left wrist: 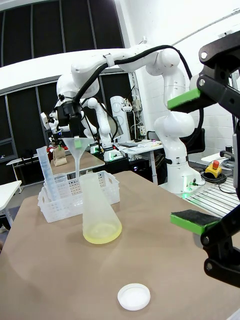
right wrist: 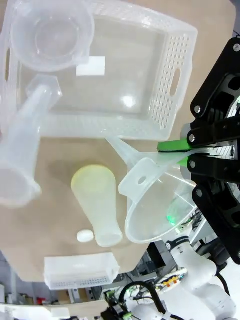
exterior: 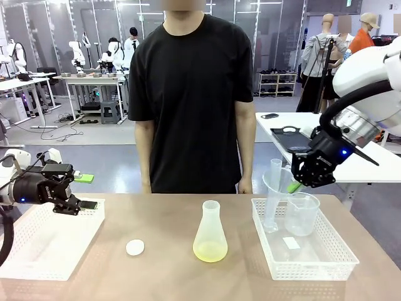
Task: Prepare the solutions needed for the experiment.
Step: Once the solution is in the Big flask , pick up the Plastic Funnel and place it back into the right Organizing basket.
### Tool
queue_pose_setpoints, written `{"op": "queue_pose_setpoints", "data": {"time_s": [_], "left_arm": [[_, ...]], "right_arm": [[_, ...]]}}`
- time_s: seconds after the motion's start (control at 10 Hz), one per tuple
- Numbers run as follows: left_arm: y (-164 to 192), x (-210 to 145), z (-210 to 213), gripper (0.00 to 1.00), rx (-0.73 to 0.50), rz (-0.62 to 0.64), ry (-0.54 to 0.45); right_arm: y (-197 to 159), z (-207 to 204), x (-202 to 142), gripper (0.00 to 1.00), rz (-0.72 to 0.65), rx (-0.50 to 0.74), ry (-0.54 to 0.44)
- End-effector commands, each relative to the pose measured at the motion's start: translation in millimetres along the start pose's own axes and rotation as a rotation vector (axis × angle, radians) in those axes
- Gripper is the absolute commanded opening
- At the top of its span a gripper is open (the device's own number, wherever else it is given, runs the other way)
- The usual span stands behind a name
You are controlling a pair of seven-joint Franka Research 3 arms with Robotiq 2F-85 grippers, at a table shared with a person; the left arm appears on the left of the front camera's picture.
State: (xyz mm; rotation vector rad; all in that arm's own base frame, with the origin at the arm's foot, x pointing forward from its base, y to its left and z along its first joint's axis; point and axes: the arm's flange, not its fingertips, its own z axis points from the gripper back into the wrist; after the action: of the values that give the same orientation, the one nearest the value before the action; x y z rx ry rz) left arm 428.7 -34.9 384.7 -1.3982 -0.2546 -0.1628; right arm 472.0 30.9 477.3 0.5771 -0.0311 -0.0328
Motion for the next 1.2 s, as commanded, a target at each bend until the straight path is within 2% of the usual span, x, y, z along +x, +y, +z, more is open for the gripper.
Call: {"op": "queue_pose_setpoints", "data": {"time_s": [0.0, 0.4, 0.7, 1.1], "left_arm": [[-1.6, 0.6, 0.1, 1.0, -0.005, -0.013, -0.001], [-1.6, 0.6, 0.1, 1.0, -0.005, -0.013, -0.001], [-1.6, 0.6, 0.1, 1.0, -0.005, -0.013, -0.001], [-1.6, 0.6, 0.1, 1.0, -0.005, -0.013, -0.001]], "right_arm": [[-7.7, 0.3, 9.2, 0.0, 0.005, -0.008, 0.017], [-21.7, -7.6, 9.6, 0.0, -0.019, -0.032, 0.027], [-33.5, -29.3, 2.6, 0.0, -0.057, -0.053, 0.098], [-43.4, -46.1, -0.1, 0.0, -0.148, -0.167, 0.16]]}}
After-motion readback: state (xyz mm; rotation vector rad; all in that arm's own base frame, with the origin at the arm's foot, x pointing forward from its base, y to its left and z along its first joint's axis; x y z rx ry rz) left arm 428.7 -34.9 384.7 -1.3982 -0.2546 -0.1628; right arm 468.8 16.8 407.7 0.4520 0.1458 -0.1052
